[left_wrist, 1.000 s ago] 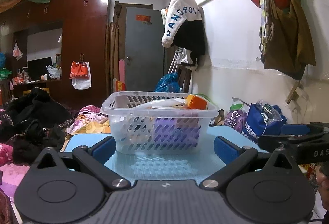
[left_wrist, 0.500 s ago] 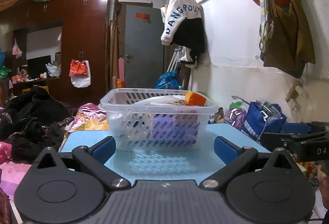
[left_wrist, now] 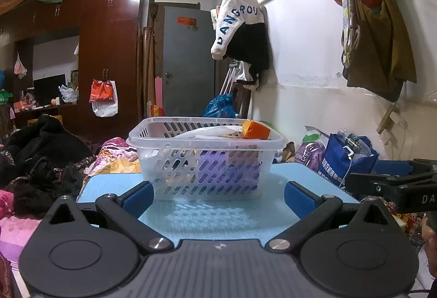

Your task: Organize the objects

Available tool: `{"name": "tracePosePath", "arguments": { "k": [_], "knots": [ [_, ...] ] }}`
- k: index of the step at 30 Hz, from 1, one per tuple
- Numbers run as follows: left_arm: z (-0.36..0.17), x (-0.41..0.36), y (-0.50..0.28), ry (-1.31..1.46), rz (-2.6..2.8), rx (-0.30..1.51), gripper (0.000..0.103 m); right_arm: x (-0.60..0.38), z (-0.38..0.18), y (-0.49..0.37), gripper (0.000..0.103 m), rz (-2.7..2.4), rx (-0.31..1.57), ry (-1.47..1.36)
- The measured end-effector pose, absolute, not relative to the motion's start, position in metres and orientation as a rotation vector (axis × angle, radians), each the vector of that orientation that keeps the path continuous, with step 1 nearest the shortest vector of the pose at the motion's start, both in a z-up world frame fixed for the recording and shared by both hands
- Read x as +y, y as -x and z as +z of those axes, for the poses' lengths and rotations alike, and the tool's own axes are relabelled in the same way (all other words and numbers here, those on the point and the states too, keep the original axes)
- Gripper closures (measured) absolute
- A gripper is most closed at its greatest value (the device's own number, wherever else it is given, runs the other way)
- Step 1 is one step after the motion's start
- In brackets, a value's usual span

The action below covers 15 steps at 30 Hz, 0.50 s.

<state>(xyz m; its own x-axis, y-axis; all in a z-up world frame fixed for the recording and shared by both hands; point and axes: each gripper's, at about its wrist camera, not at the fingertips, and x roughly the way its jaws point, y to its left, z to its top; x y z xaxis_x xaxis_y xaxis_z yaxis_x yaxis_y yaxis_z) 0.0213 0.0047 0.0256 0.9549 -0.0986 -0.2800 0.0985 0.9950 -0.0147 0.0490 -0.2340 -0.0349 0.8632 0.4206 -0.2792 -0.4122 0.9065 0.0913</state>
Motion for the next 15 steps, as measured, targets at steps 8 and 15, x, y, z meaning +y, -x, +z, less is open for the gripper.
{"name": "tracePosePath", "arguments": {
  "k": [8, 15],
  "knots": [
    [0.0243, 0.0025, -0.0226, -0.003, -0.104, 0.288, 0.001, -0.2350, -0.0353, -0.0489, 0.000, 0.431, 0.295, -0.030],
    [0.0242, 0.0025, -0.0223, -0.003, -0.106, 0.291, 0.001, -0.2350, -0.0365, -0.0488, 0.000, 0.430, 0.295, -0.028]
  ]
}}
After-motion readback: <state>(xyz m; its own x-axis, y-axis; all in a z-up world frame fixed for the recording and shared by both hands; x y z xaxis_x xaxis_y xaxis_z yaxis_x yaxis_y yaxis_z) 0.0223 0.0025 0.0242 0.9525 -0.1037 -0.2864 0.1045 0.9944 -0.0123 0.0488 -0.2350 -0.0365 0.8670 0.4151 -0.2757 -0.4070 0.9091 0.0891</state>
